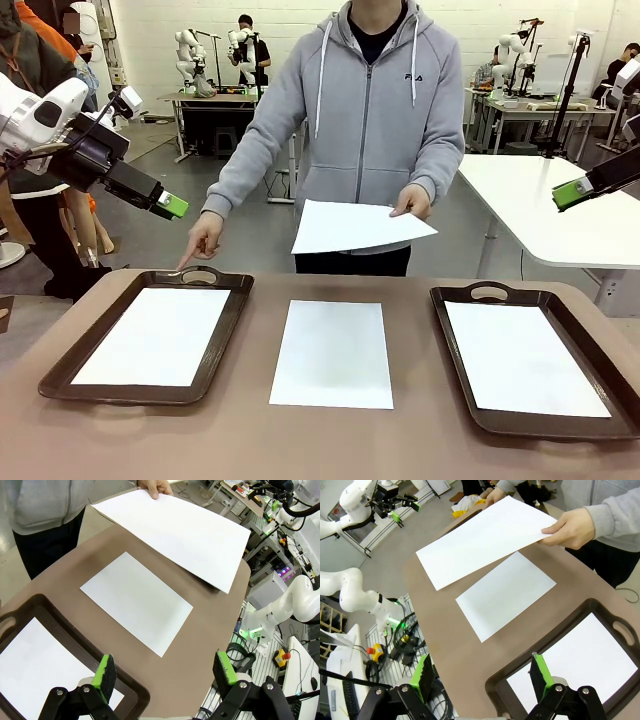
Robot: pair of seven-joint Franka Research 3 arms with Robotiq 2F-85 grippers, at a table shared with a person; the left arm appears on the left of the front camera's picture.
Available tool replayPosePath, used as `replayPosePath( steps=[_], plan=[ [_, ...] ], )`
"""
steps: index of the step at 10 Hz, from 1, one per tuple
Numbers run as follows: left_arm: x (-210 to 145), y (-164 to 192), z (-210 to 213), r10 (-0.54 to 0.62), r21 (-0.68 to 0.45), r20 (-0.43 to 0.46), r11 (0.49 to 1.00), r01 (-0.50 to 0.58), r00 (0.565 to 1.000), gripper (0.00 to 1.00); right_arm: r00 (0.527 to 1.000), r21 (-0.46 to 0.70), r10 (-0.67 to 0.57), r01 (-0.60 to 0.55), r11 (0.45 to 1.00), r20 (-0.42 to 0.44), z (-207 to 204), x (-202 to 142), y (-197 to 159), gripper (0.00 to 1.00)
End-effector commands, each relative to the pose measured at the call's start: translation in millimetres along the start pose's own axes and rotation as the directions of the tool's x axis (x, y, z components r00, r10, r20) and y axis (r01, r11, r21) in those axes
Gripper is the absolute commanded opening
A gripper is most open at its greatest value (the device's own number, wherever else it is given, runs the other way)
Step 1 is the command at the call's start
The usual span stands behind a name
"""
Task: Sort the A4 documents.
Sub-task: Receive the A4 Paper.
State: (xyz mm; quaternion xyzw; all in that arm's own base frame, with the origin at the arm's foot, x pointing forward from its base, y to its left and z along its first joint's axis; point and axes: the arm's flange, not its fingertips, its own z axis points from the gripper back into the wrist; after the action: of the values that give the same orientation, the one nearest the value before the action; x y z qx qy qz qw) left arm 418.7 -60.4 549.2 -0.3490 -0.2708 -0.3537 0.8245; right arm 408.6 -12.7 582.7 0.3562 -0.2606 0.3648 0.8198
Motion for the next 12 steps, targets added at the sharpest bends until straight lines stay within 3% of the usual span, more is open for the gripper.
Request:
replayPosePath(
  steps=[1, 12],
  plan=[
    [-1, 0, 1, -0.005, -0.002, -0.007, 1.0, 0.005, 1.0, 1.0, 1.0, 0.0, -0.002, 0.002, 1.0, 0.011, -2, 0, 0, 1.0],
    [0, 4, -9, 0.033, 0.002, 0.02, 0.999, -0.033, 0.999, 1.0, 1.0, 0.0, -0.002, 0.002, 1.0, 0.011, -2, 0, 0, 1.0]
  ],
)
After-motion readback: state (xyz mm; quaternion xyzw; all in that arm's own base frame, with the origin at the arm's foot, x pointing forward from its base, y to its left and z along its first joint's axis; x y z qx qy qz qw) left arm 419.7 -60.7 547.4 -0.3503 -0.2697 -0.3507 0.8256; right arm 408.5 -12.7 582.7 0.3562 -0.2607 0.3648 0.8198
